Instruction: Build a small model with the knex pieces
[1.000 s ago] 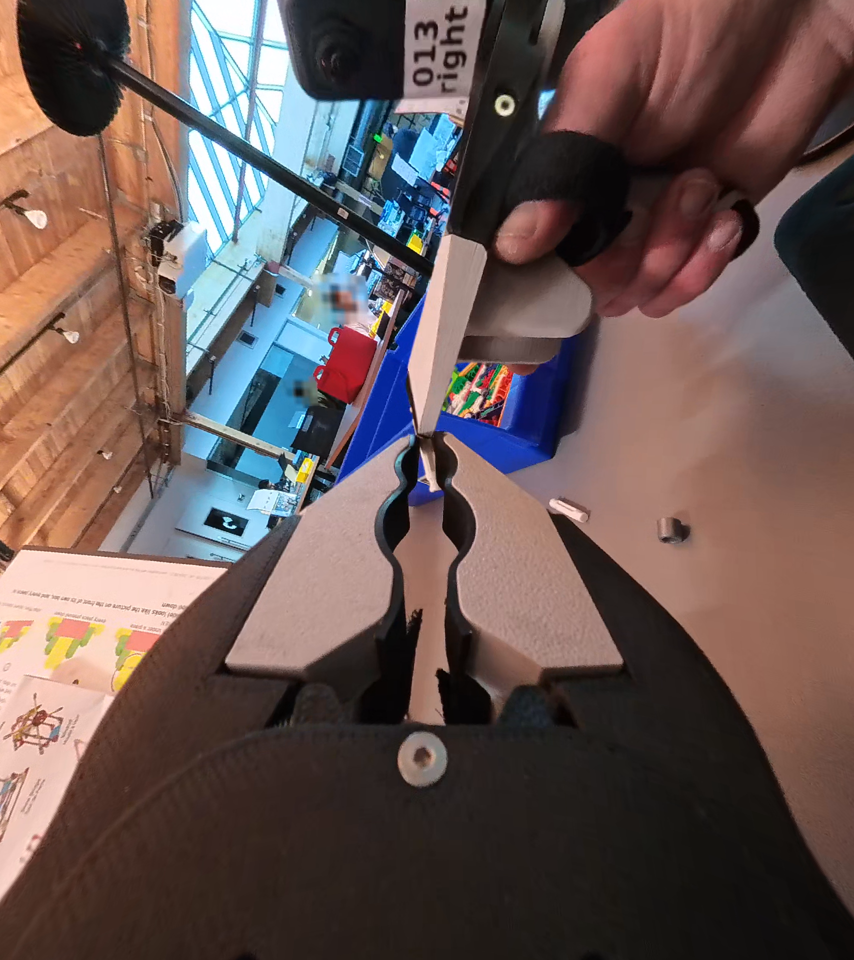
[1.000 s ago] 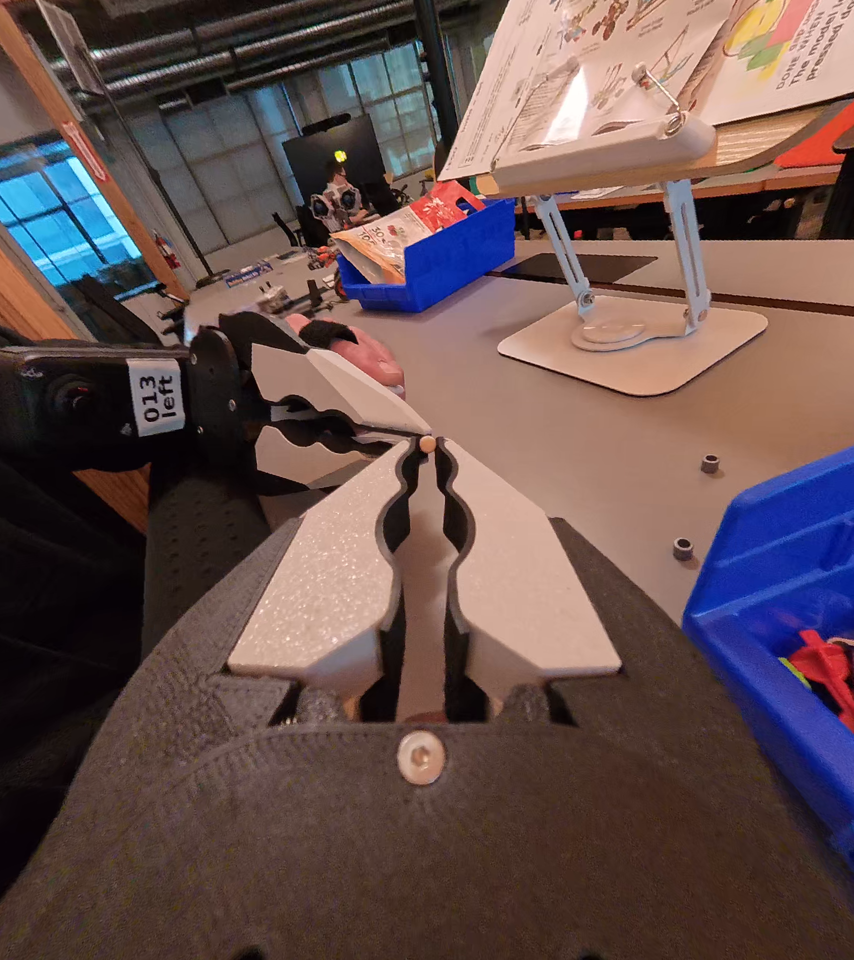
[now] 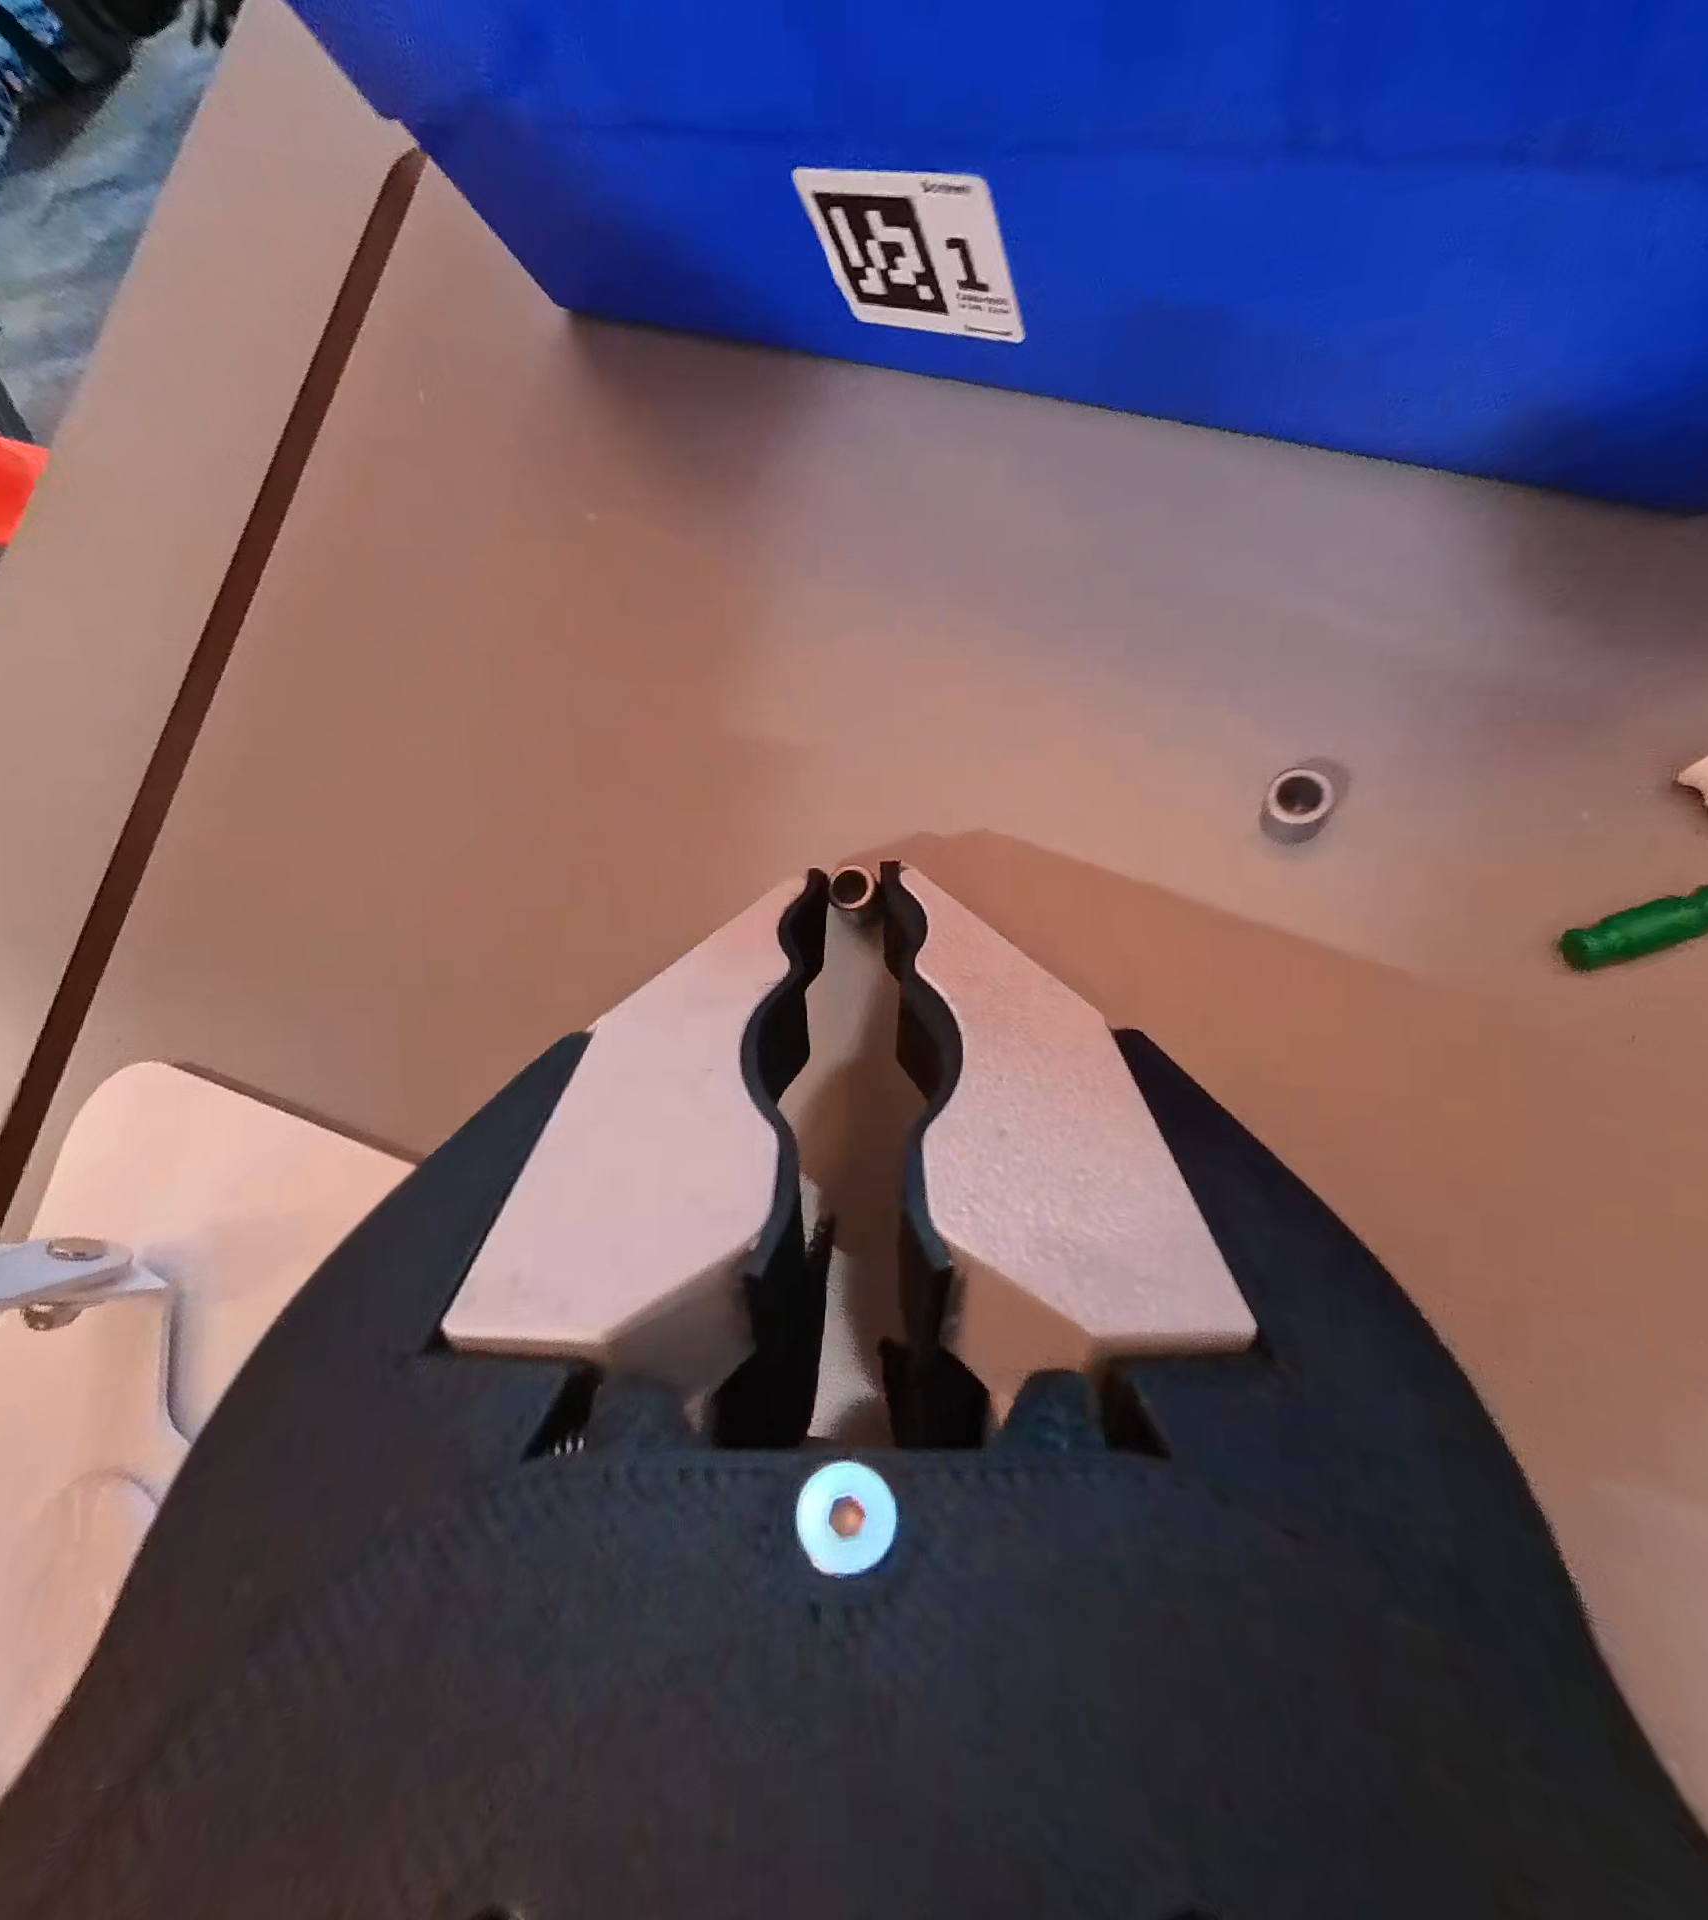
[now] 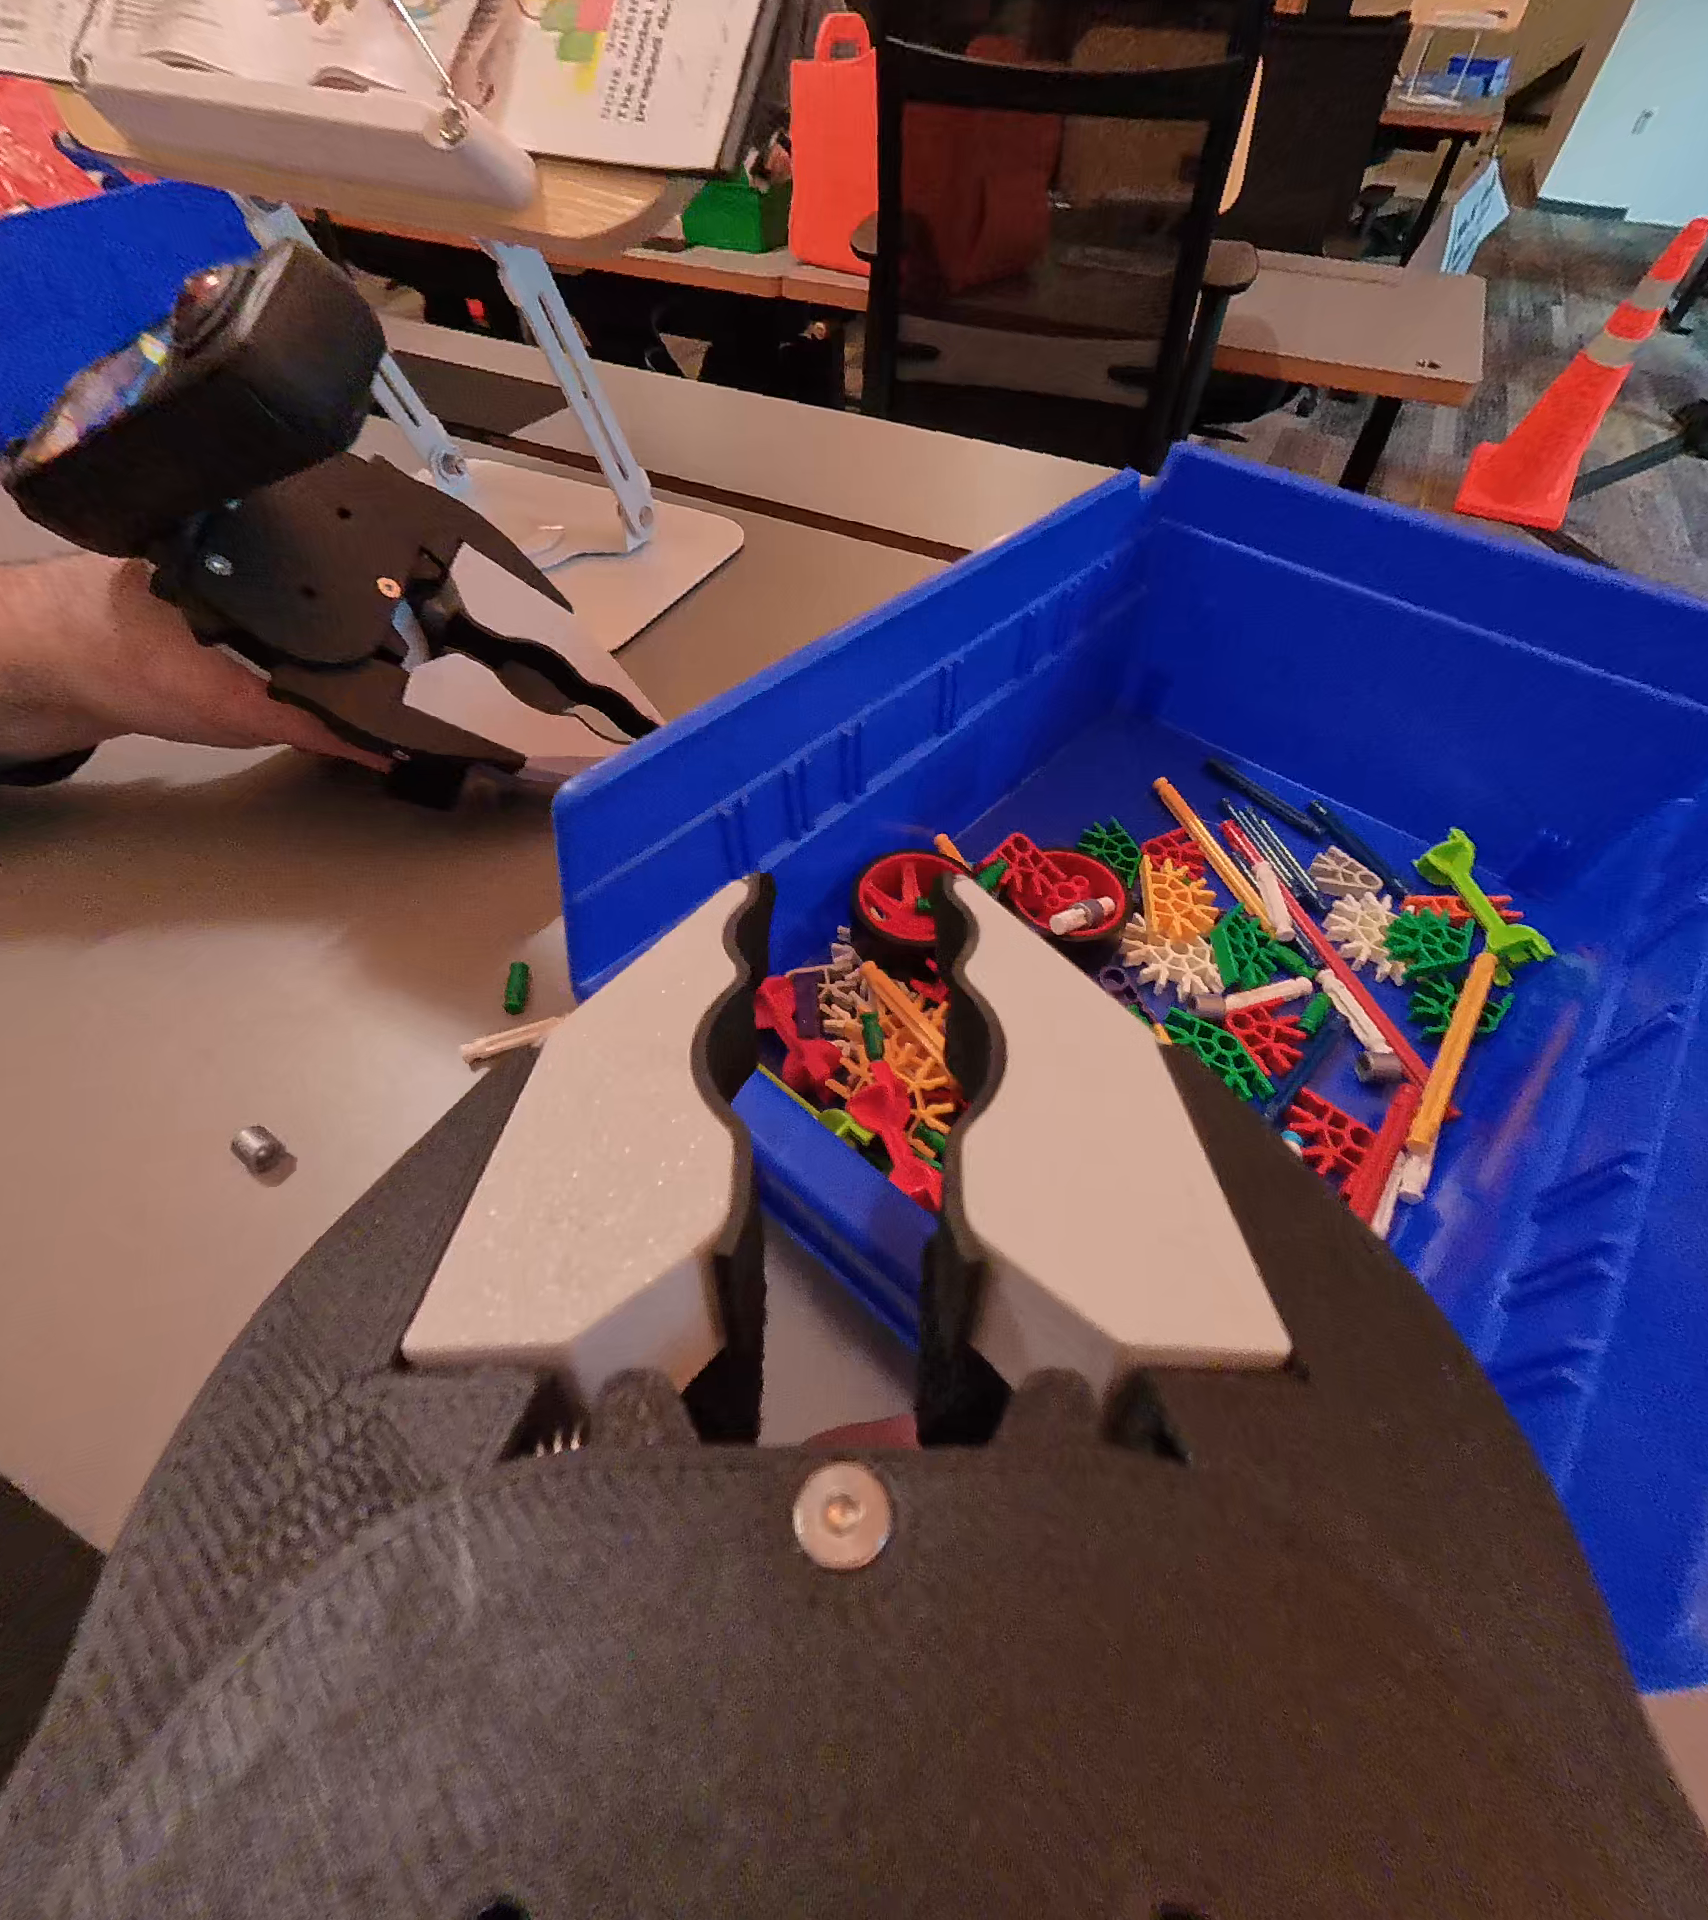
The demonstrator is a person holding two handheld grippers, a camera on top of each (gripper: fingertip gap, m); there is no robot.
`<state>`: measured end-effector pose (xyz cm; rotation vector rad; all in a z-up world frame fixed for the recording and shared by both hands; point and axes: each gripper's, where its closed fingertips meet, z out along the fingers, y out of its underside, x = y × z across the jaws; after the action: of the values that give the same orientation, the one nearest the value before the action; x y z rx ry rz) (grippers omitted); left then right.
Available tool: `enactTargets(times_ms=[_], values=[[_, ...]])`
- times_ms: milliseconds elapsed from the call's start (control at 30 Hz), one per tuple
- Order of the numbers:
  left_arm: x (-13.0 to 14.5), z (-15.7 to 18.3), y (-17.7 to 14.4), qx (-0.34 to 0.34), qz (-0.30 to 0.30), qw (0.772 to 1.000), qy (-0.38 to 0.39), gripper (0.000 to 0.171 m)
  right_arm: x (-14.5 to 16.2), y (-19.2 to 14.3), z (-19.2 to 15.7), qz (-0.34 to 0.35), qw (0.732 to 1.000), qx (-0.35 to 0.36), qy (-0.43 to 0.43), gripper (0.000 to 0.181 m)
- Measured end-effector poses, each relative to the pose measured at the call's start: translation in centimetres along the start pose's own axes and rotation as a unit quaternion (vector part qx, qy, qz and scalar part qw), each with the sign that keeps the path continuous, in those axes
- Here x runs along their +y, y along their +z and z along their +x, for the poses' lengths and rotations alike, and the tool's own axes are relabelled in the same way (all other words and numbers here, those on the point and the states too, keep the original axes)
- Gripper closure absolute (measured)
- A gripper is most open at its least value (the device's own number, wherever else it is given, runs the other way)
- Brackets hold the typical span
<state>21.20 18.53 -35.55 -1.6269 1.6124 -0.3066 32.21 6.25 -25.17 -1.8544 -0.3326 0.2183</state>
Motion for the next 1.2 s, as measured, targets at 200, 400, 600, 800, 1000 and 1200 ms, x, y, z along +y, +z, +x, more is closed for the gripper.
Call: enactTargets(times_ms=[200, 400, 600, 800, 1000, 1200], values=[[-5.1, 0.3, -4.3, -0.088, 0.132, 0.981, 0.115, 0.163, -2.2, -0.4, -4.4, 0.039, 0.995, -0.089, 0.024, 0.153], [-11.5, 6.3, -12.0, -0.175, 0.289, 0.888, 0.314, 0.164, -4.6, -0.9, -8.2, 0.087, 0.975, -0.189, 0.076, 0.151], [-13.2, 9.4, -14.6, -0.185, 0.34, 0.859, 0.334, 0.164, -4.2, -1.4, -10.4, 0.07, 0.963, -0.248, 0.086, 0.153], [-13.8, 10.4, -15.6, -0.195, 0.368, 0.841, 0.344, 0.164, -4.5, -2.3, -11.6, 0.079, 0.952, -0.282, 0.091, 0.163], [-13.7, 11.0, -15.3, -0.195, 0.366, 0.833, 0.367, 0.164, -4.7, -2.4, -12.0, 0.087, 0.945, -0.298, 0.102, 0.164], [-13.7, 10.8, -14.8, -0.192, 0.362, 0.84, 0.356, 0.163, -4.4, -1.8, -11.2, 0.08, 0.961, -0.259, 0.063, 0.174]])
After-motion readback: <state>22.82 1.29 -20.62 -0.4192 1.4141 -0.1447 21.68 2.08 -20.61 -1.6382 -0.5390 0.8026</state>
